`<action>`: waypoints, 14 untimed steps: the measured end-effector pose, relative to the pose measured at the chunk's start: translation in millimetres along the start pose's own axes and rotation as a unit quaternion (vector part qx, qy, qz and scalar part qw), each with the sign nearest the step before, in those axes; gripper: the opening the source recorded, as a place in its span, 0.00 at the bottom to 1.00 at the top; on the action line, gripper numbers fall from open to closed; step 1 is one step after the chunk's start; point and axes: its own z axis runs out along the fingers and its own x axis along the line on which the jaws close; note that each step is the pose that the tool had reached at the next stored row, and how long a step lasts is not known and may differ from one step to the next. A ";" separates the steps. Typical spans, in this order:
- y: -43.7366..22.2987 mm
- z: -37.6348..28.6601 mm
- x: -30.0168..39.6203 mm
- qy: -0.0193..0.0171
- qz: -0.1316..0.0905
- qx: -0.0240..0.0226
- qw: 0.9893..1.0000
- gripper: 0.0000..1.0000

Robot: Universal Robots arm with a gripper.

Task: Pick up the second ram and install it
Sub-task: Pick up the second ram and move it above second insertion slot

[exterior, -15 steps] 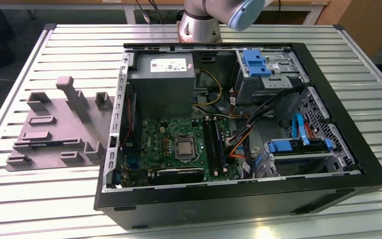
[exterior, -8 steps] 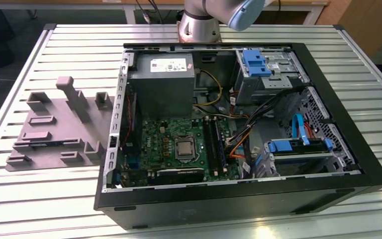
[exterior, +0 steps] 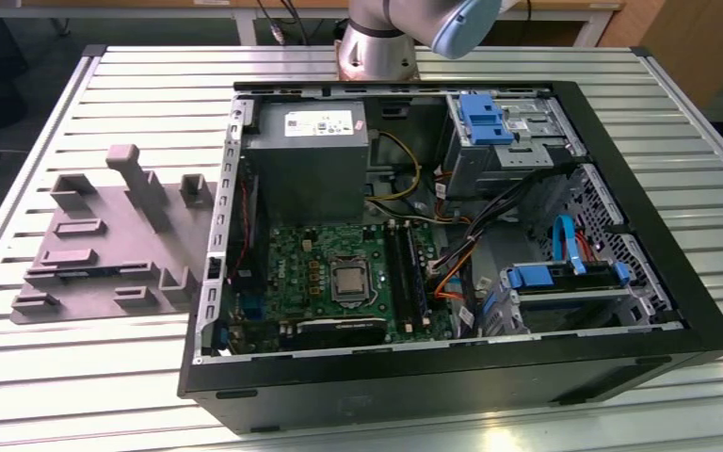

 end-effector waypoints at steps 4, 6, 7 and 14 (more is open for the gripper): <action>0.0 0.0 0.0 0.000 0.004 0.000 1.000 0.11; 0.0 0.1 0.0 0.000 0.005 0.000 1.000 0.11; 0.0 0.0 0.0 0.000 0.005 0.000 1.000 0.11; 0.0 0.1 0.0 0.000 0.005 0.000 1.000 0.17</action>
